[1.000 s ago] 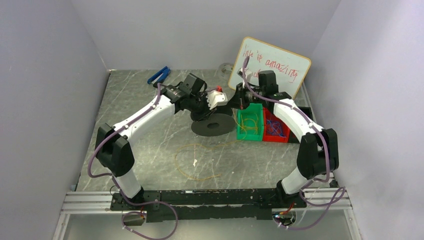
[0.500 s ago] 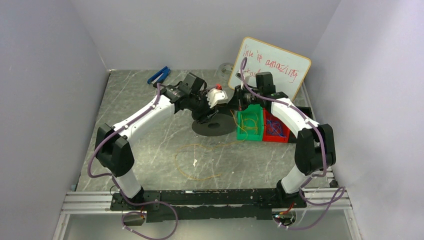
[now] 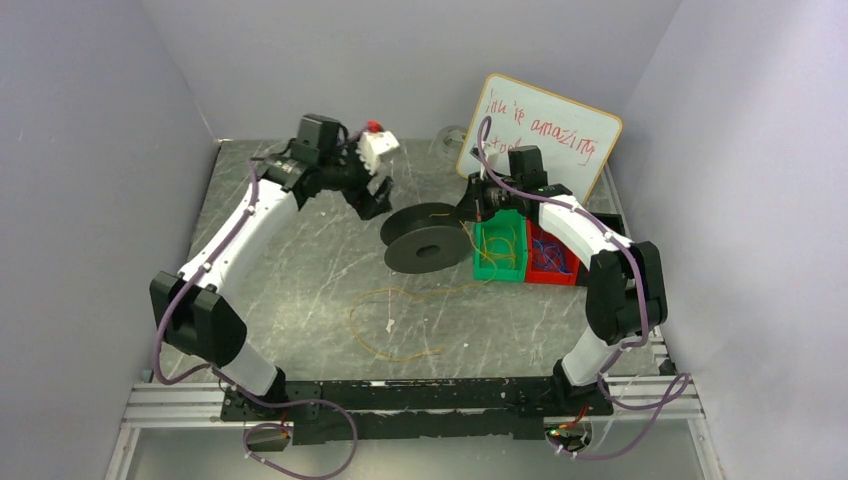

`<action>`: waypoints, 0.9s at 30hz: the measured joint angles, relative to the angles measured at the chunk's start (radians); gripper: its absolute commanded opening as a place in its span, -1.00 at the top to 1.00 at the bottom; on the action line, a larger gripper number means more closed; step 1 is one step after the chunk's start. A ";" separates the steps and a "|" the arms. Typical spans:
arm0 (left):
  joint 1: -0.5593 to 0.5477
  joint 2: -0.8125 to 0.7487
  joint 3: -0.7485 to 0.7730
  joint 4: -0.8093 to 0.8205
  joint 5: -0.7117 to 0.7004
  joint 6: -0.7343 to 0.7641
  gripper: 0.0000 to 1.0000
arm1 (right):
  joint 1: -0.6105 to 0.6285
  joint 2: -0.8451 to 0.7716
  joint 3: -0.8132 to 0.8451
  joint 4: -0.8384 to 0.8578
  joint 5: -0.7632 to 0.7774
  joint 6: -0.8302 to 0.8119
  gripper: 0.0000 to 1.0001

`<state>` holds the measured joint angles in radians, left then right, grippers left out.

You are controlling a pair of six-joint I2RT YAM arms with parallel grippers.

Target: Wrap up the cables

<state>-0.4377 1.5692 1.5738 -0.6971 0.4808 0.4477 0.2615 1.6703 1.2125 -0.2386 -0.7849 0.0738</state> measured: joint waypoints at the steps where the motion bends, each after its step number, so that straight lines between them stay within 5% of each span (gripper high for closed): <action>1: 0.042 0.000 -0.010 0.014 0.023 0.001 -0.88 | 0.000 0.000 0.000 0.000 0.000 0.001 1.00; 8: 0.258 0.001 -0.282 0.172 0.183 0.016 -0.88 | 0.002 0.000 0.000 0.003 0.000 0.002 1.00; 14: 0.257 0.047 -0.490 0.314 0.307 0.029 -0.81 | 0.002 0.000 0.000 0.003 0.000 0.002 1.00; 20: 0.255 0.063 -0.625 0.621 0.401 -0.024 -0.71 | 0.002 0.000 0.000 0.003 0.000 0.002 1.00; 27: 0.241 0.117 -0.645 0.797 0.458 -0.056 -0.52 | 0.002 0.000 0.000 0.003 0.000 0.002 1.00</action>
<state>-0.1970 1.6859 0.9291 0.0994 0.9390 0.3920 0.2634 1.6703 1.2125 -0.2352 -0.7849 0.0757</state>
